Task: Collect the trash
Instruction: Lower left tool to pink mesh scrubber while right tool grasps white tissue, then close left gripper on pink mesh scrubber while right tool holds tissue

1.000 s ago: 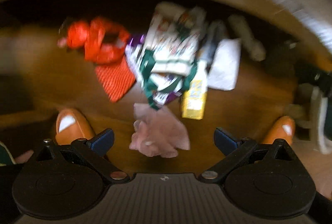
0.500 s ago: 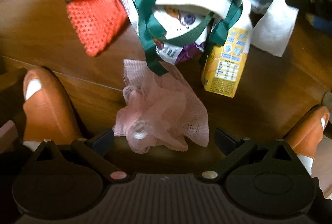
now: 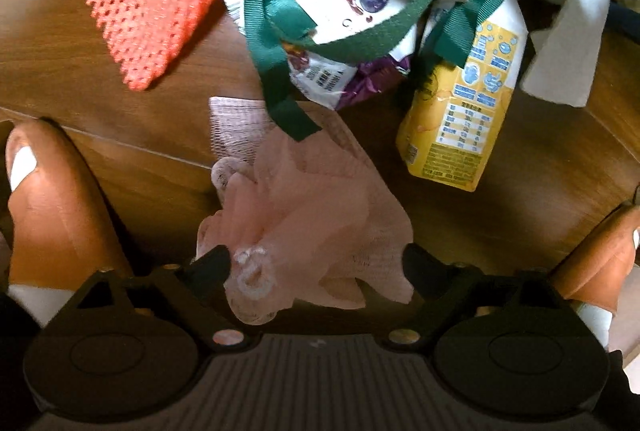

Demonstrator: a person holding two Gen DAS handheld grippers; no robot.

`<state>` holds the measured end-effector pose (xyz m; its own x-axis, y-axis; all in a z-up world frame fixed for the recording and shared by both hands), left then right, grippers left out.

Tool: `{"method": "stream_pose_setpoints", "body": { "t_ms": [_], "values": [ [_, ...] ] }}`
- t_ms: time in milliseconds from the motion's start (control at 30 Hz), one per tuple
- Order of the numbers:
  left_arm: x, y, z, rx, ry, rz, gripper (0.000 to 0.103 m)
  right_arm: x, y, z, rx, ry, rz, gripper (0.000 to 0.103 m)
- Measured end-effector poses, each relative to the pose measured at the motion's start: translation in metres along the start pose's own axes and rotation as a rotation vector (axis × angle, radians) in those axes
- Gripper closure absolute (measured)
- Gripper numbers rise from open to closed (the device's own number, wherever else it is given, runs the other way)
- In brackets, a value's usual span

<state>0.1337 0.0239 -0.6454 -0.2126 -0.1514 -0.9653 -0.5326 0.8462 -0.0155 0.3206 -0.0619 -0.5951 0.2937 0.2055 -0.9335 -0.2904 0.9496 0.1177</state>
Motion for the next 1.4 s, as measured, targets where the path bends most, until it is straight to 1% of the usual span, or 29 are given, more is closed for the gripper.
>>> {"method": "stream_pose_setpoints", "body": {
  "t_ms": [33, 67, 100, 133, 167, 200, 233, 300, 333, 400, 467, 633, 700, 833, 867, 900, 1000, 1100, 1200, 1233, 1267, 1300, 1333, 1400],
  "values": [
    [0.001, -0.002, 0.0, 0.003, 0.003, -0.005, 0.019, 0.0, 0.0, 0.0, 0.001, 0.001, 0.003, 0.059],
    [0.002, -0.002, 0.0, 0.007, 0.009, -0.005, 0.024, 0.001, 0.0, 0.0, 0.001, 0.003, 0.004, 0.074],
    [0.002, -0.003, -0.001, 0.01, 0.015, -0.006, 0.03, 0.001, -0.001, 0.0, 0.002, 0.008, 0.002, 0.083],
    [0.003, -0.004, -0.001, 0.013, 0.018, -0.006, 0.035, 0.002, -0.003, 0.0, 0.007, 0.015, -0.001, 0.086],
    [0.004, -0.005, -0.001, 0.016, 0.023, -0.004, 0.043, 0.003, -0.005, 0.0, 0.016, 0.018, 0.001, 0.093],
    [0.004, -0.005, -0.001, 0.016, 0.026, -0.003, 0.049, 0.002, -0.007, -0.001, 0.019, 0.021, 0.005, 0.094],
    [0.004, -0.005, -0.001, 0.012, 0.025, -0.007, 0.052, 0.001, -0.007, -0.001, 0.018, 0.019, 0.007, 0.094],
    [0.001, -0.007, -0.002, 0.006, 0.025, -0.023, 0.063, -0.005, -0.01, -0.002, 0.019, 0.025, 0.008, 0.095],
    [0.001, -0.008, -0.003, 0.01, 0.028, -0.025, 0.064, -0.008, -0.01, -0.003, 0.022, 0.025, 0.012, 0.099],
    [0.006, -0.004, -0.002, 0.025, 0.032, -0.025, 0.07, -0.018, -0.012, -0.002, 0.032, 0.02, 0.018, 0.1],
    [0.003, -0.006, -0.003, 0.035, 0.032, -0.023, 0.07, -0.03, -0.013, -0.001, 0.035, 0.012, 0.02, 0.1],
    [-0.015, -0.007, -0.002, 0.038, 0.002, -0.033, 0.074, -0.064, -0.022, 0.005, 0.046, -0.011, 0.004, 0.1],
    [-0.029, -0.007, -0.005, 0.05, -0.008, -0.026, 0.08, -0.082, -0.024, 0.008, 0.048, -0.028, -0.001, 0.1],
    [-0.065, -0.003, -0.007, 0.082, -0.052, -0.022, 0.082, -0.12, -0.026, 0.016, 0.058, -0.067, -0.008, 0.1],
    [-0.074, -0.003, -0.008, 0.087, -0.065, -0.027, 0.087, -0.129, -0.025, 0.018, 0.061, -0.075, -0.01, 0.1],
    [-0.082, -0.002, -0.007, 0.089, -0.078, -0.032, 0.089, -0.138, -0.025, 0.019, 0.063, -0.085, -0.012, 0.1],
    [-0.106, 0.003, -0.007, 0.1, -0.122, -0.029, 0.092, -0.172, -0.024, 0.023, 0.067, -0.115, -0.027, 0.1],
    [-0.122, 0.005, -0.006, 0.085, -0.16, -0.049, 0.093, -0.212, -0.023, 0.026, 0.084, -0.156, -0.018, 0.1],
    [-0.143, 0.011, -0.008, 0.082, -0.203, -0.037, 0.093, -0.247, -0.022, 0.025, 0.114, -0.18, -0.011, 0.1],
    [-0.149, 0.013, -0.01, 0.069, -0.208, -0.036, 0.093, -0.258, -0.023, 0.024, 0.134, -0.191, 0.0, 0.1],
    [-0.151, 0.015, -0.012, 0.05, -0.203, -0.051, 0.093, -0.267, -0.023, 0.023, 0.147, -0.206, 0.01, 0.1],
    [-0.152, 0.015, -0.013, 0.037, -0.197, -0.076, 0.093, -0.272, -0.023, 0.021, 0.15, -0.219, 0.018, 0.1],
    [-0.151, 0.014, -0.014, 0.036, -0.201, -0.084, 0.093, -0.274, -0.022, 0.02, 0.149, -0.226, 0.019, 0.1],
    [-0.147, 0.013, -0.015, 0.049, -0.202, -0.08, 0.092, -0.273, -0.021, 0.017, 0.145, -0.229, 0.025, 0.1]
  ]
}}
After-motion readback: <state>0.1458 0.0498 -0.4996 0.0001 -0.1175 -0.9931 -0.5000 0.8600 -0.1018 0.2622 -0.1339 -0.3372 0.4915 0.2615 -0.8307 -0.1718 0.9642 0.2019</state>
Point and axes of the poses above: each gripper's, at about its wrist camera, not at the fingertips, and x roughly the way its jaws point, y to its left, z to its top, the point moved 9 cm from there along x, roughly the way its jaws point, and after that the axes turned 14 degrees about -y, right-handed, at the moved point
